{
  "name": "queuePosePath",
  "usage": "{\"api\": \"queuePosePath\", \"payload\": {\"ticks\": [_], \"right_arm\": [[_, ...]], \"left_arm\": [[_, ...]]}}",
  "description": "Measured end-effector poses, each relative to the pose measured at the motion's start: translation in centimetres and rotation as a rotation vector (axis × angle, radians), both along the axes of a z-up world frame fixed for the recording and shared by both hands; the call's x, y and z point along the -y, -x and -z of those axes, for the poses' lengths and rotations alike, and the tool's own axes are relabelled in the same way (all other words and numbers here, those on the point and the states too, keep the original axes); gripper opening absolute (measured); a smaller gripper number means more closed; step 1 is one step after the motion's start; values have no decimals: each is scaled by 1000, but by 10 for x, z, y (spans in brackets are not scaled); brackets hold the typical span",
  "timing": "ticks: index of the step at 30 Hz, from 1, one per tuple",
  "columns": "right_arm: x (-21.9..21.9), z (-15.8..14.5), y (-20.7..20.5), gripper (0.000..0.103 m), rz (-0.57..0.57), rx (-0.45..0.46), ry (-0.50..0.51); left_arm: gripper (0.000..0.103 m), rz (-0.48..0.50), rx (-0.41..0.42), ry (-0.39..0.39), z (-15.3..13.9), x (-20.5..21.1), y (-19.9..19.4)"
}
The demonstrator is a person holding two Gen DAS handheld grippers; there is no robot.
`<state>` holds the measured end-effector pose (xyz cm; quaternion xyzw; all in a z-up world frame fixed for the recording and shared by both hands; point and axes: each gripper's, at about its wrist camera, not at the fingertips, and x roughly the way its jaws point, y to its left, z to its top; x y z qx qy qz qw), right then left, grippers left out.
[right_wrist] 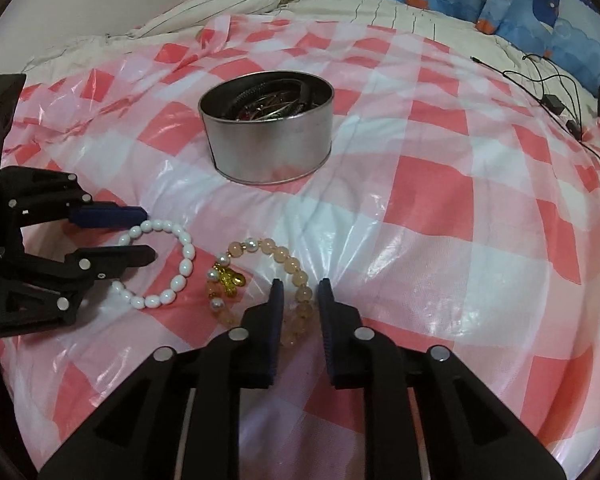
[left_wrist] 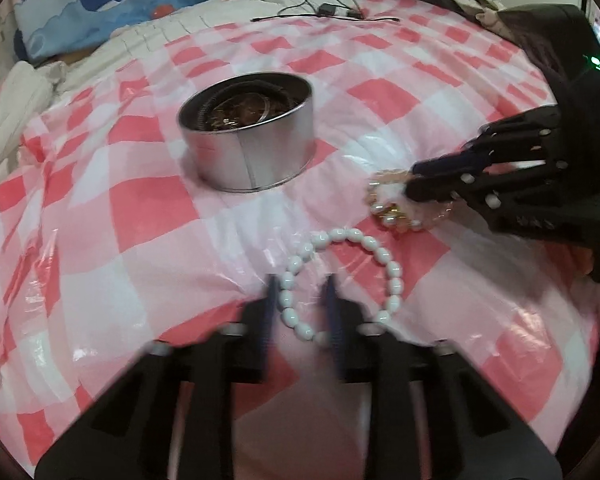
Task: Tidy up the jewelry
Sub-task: 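Close right gripper on the pearl bracelet while left gripper grips its charm strand, then carry the pearl bracelet over the silver tin and open both grippers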
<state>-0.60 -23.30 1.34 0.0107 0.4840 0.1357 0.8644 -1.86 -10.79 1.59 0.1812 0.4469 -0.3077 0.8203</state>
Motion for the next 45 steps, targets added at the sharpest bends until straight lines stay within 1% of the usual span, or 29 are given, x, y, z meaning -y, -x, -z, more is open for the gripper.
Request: {"api": "queuePosePath", "payload": {"ticks": [1,3,5,8,10,11,18,20,24,27,34,37,42,44,45], "right_arm": [[3,-2,1,8,4,-1,-45],[15,-9,1,8,12,14,-205],[28,-17,1,8,19,36,-369],[40,-25,0,8,23,69,-535],[47,-29,0,8,28,88,-618],[48,-30,-1,8,32,93,-636],[56,-42,-1,8,45,151,-689],[60,-46,-2,8,48,167,-697],[59,-54,-9,8,38,196,-702],[59,-56,-19,8,35,199,-728],[57,-62,-25,8,29,216,-724],[59,-62,-28,8,40,219,-724],[63,-64,-32,8,49,231,-721],[63,-64,-35,9,47,230,-718],[62,-64,-36,9,46,230,-717]], "left_arm": [[6,3,4,11,-2,0,1],[6,-12,13,71,-11,-4,2],[6,-35,28,151,-25,-13,1],[6,-58,58,222,-40,-22,-1],[6,-67,68,268,-49,-27,-2],[6,-69,72,271,-52,-26,-2],[6,-70,96,271,-67,-18,-7],[6,-80,93,293,-74,-21,-13],[6,-88,98,303,-82,-22,-23],[6,-79,100,302,-86,-18,-30],[6,-63,111,325,-99,-7,-50],[6,-60,109,334,-101,-1,-59],[6,-60,101,383,-103,7,-75],[7,-66,87,408,-99,10,-86],[7,-77,79,403,-95,11,-93]]}}
